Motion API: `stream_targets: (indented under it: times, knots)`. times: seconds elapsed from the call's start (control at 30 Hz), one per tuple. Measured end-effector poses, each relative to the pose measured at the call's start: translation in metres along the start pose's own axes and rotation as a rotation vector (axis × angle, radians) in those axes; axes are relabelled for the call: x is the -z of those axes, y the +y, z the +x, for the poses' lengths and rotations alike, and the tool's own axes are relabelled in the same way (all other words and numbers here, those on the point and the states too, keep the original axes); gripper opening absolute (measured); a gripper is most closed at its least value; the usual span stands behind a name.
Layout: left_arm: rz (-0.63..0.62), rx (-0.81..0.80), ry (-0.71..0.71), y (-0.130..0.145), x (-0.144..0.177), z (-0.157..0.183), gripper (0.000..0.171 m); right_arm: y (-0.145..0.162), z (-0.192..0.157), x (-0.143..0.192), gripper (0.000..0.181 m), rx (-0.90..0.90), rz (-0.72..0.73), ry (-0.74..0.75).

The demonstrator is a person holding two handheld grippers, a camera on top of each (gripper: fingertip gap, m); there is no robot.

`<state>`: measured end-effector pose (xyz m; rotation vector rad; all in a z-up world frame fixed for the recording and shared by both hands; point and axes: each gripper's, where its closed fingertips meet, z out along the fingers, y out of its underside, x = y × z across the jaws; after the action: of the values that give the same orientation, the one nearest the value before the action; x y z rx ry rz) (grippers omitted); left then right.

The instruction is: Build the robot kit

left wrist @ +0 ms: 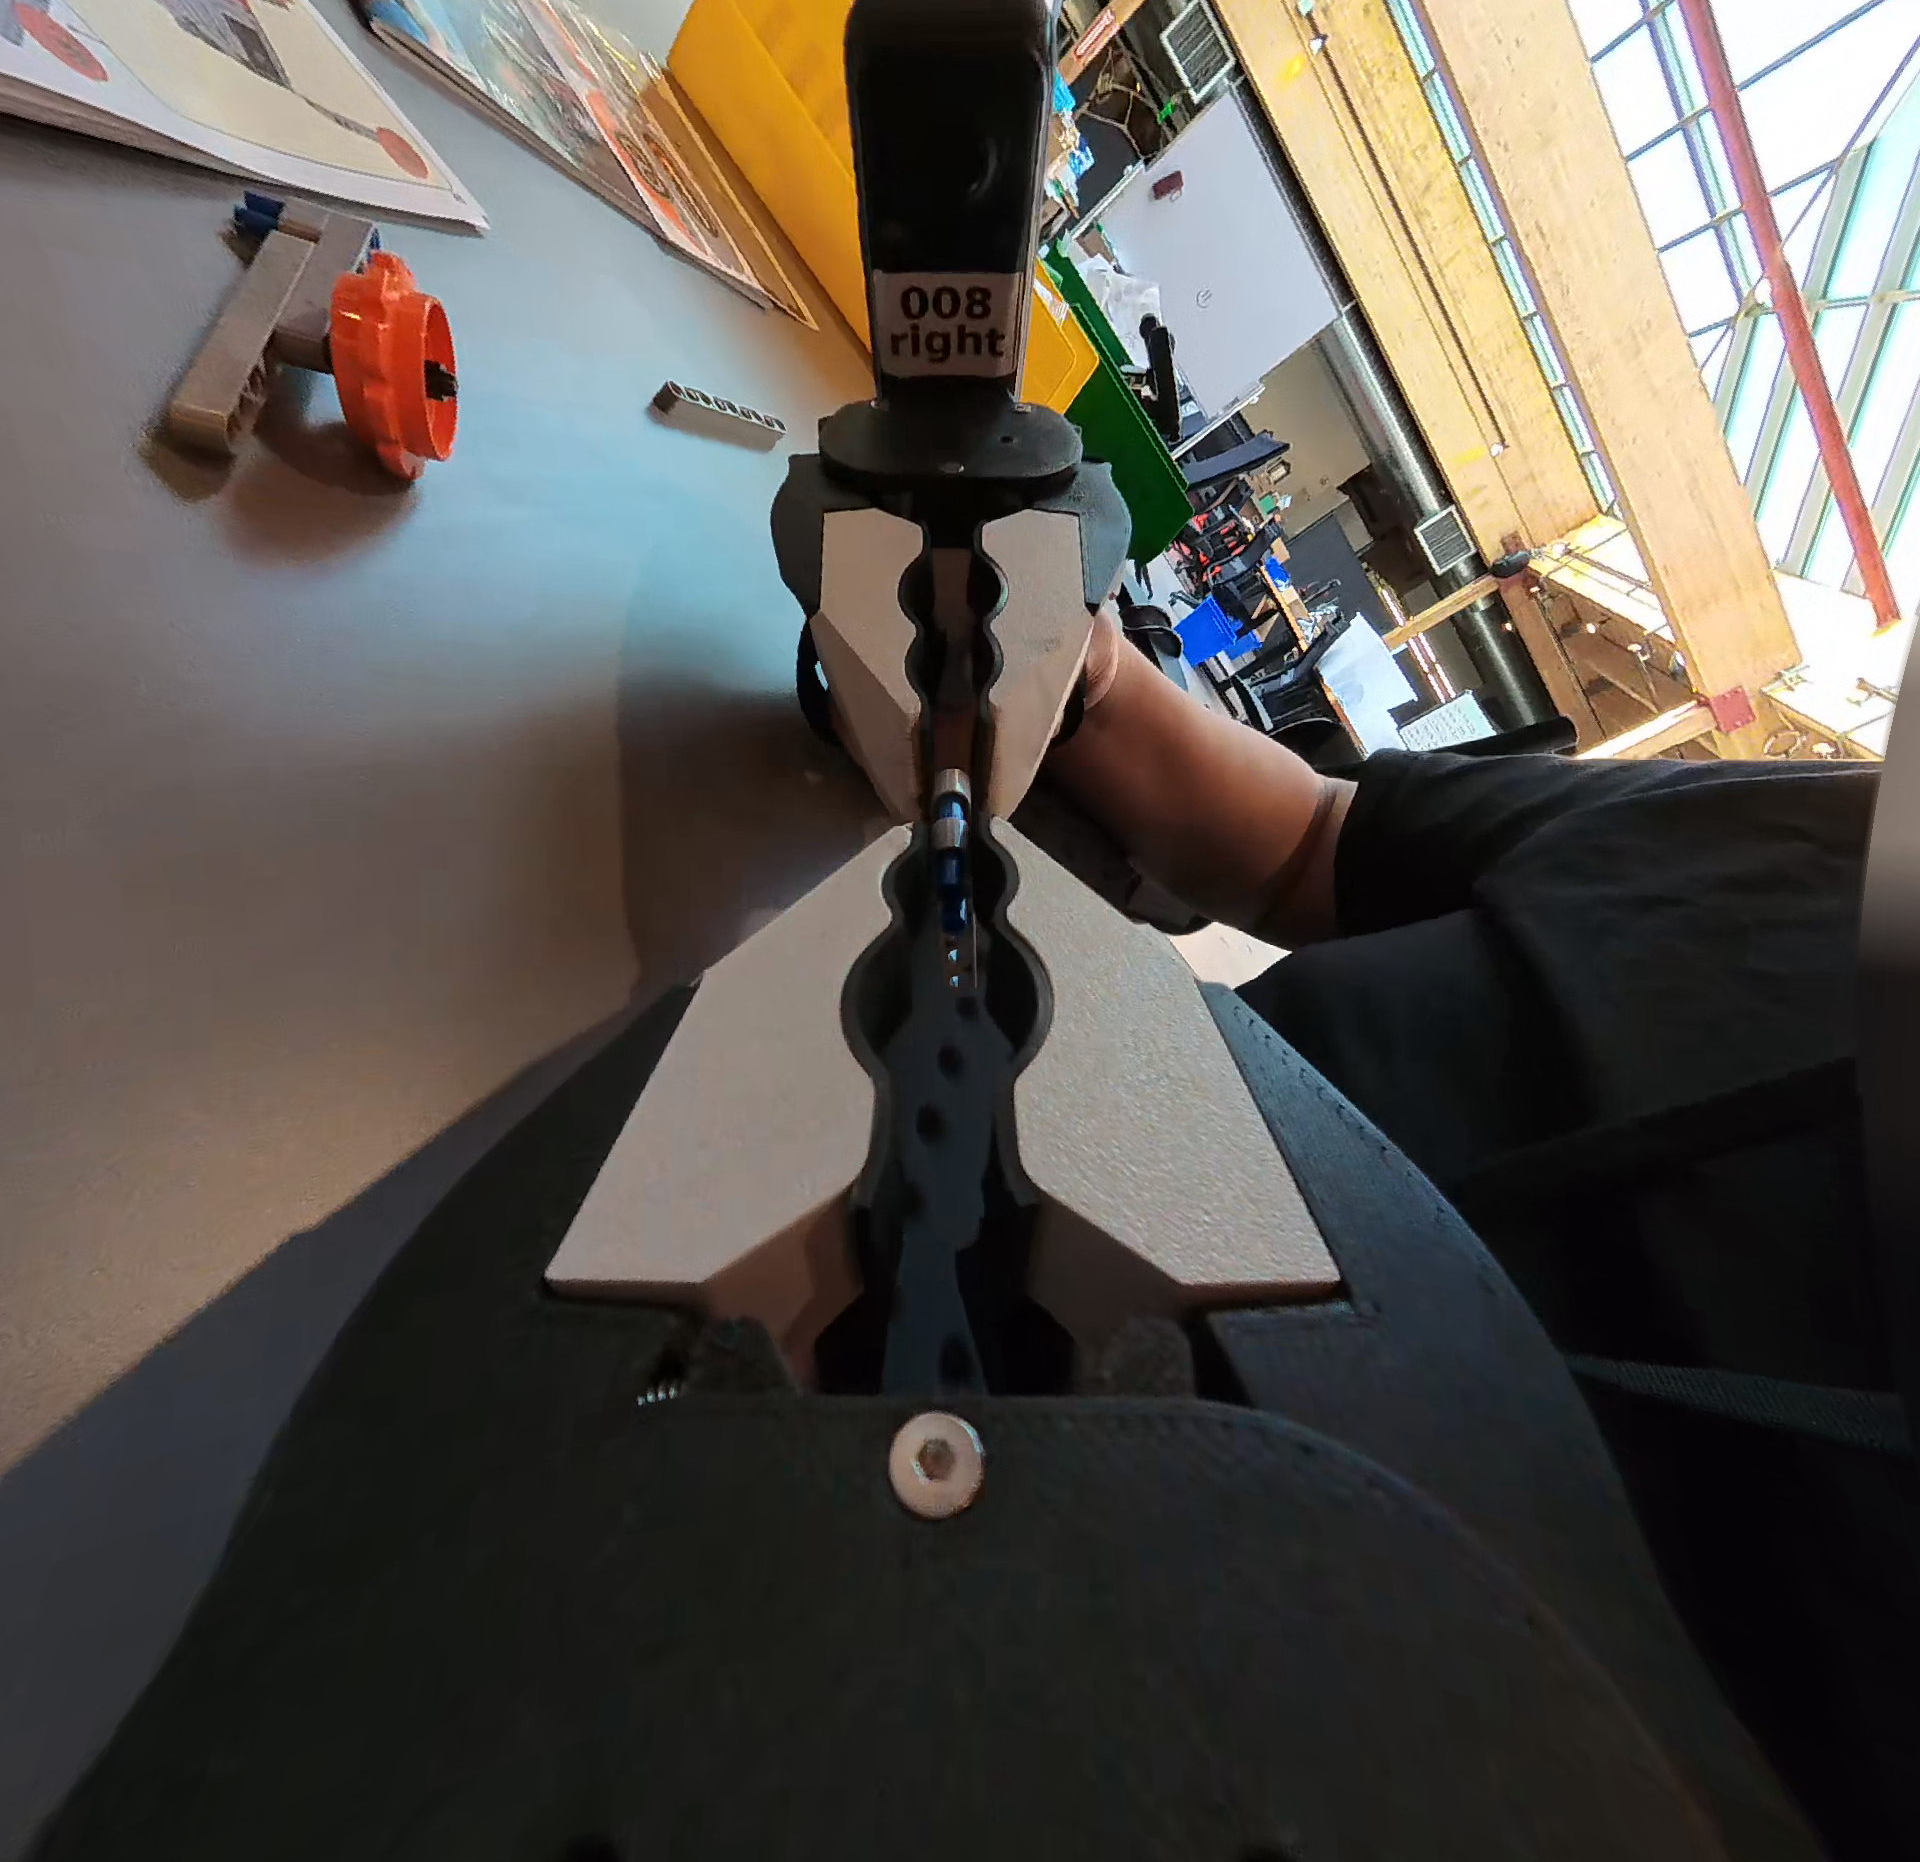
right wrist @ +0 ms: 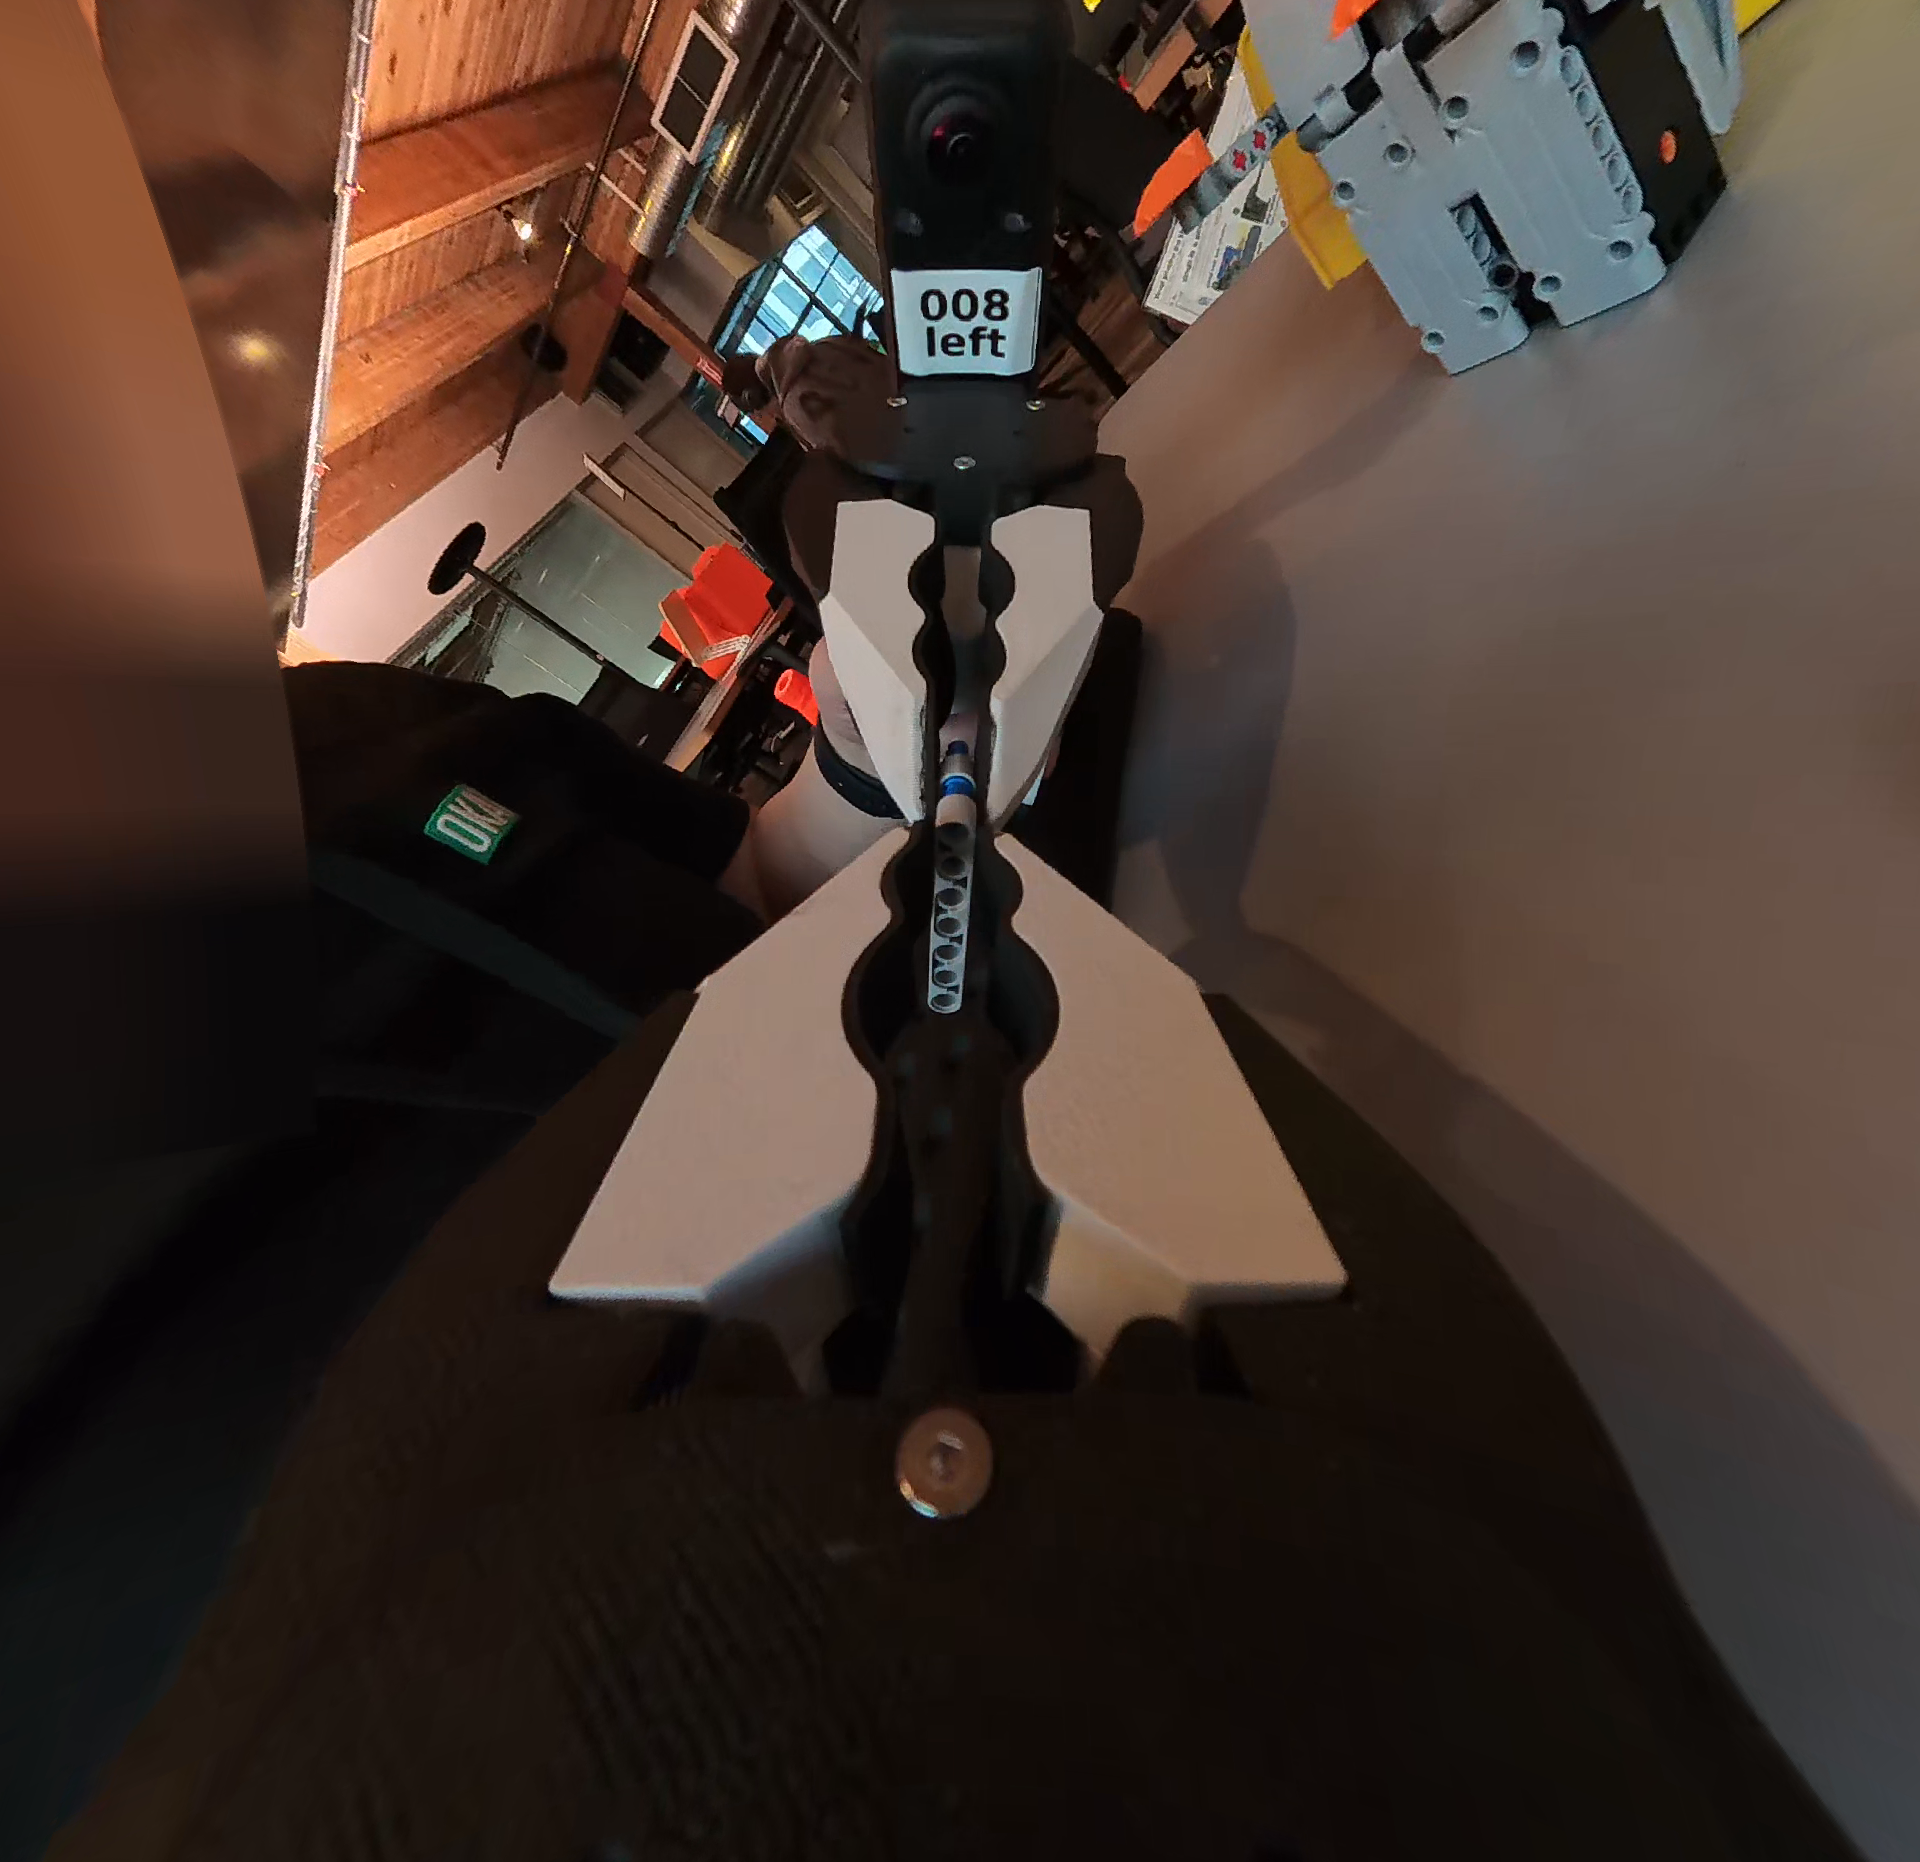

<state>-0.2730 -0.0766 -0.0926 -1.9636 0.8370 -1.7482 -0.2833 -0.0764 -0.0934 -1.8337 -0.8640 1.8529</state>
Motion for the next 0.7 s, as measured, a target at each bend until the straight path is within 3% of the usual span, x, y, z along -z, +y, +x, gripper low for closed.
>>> stream_targets:
  times: [0.7]
  knots:
    - [0.016,-0.003,-0.002,-0.0021,0.0002,0.0,0.006,-0.0044,-0.0002,0.0008,0.005,-0.126,0.037,-0.066]
